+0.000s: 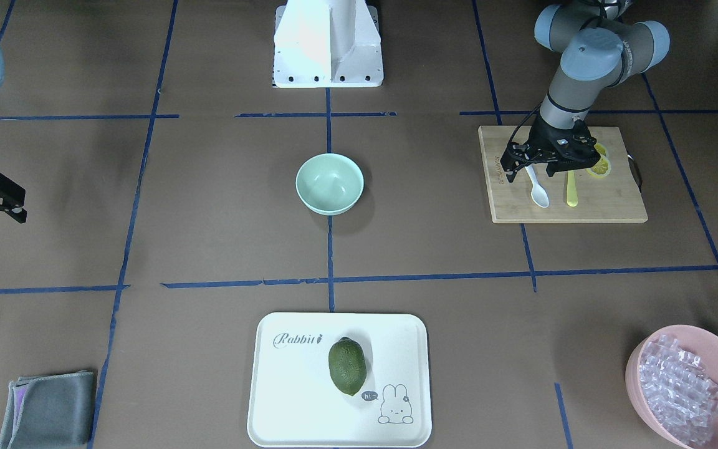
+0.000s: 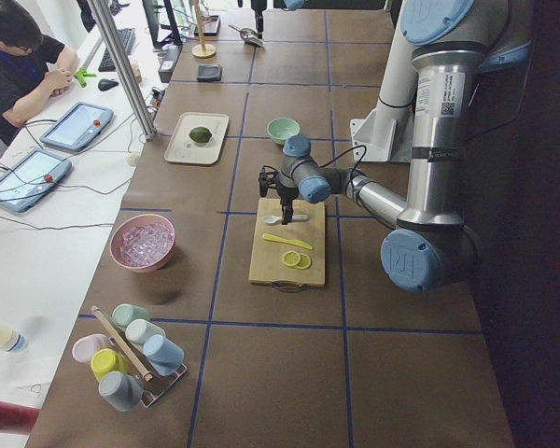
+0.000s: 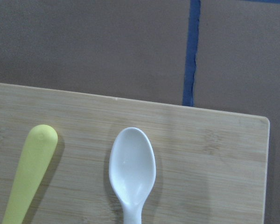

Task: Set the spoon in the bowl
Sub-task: 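Lower the left gripper and grasp the white spoon handle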

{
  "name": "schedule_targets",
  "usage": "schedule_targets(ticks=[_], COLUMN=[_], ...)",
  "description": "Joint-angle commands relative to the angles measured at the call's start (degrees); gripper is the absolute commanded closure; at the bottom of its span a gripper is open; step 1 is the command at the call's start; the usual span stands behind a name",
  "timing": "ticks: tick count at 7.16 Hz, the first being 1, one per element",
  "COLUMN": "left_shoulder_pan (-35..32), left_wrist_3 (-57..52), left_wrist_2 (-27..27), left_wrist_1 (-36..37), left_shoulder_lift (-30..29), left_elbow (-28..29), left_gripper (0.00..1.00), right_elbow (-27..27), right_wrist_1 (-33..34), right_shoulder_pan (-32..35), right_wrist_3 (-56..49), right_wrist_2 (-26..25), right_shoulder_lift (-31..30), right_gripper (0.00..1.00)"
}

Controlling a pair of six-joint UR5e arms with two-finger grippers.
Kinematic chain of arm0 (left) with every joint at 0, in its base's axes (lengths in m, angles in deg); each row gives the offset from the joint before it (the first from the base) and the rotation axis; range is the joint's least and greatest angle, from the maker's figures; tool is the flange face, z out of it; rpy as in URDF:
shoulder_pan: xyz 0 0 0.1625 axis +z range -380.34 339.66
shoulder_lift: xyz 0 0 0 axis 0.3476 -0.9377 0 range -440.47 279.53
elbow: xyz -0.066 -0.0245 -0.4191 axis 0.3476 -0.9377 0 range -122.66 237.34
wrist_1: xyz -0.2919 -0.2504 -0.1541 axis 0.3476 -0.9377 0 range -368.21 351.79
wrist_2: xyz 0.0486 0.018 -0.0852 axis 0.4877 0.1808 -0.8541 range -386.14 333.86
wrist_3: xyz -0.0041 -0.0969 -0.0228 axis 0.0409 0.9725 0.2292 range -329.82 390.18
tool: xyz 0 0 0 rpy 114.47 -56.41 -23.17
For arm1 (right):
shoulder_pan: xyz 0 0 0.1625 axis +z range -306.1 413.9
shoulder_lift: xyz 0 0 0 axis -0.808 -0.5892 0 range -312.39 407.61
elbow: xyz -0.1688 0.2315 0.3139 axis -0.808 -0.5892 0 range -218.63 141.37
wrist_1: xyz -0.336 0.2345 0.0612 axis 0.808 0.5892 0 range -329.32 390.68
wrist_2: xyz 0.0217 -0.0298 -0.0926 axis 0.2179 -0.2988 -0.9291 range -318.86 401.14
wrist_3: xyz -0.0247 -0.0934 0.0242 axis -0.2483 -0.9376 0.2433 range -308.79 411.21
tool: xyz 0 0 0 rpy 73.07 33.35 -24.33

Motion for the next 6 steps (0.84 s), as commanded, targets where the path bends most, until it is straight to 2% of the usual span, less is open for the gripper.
schedule_targets(ticks=[1, 6], left_shoulder_pan=[-0.08, 0.01], left_wrist_3=[0.07, 0.33], left_wrist_2=[-0.13, -0.13], left_wrist_1=[-0.04, -0.04], left_shoulder_lift=[1.36, 1.28], left_elbow=[-0.50, -0.41], left_gripper=[0.12, 0.33], right_elbow=[0.24, 0.59], right_wrist_1=[0.00, 0.00], right_shoulder_pan=[0.04, 0.12], right_wrist_3=[0.09, 0.18], right_wrist_2=[0.04, 0.04], right_shoulder_lift=[0.07, -0.10], right_gripper=[0.00, 0.00])
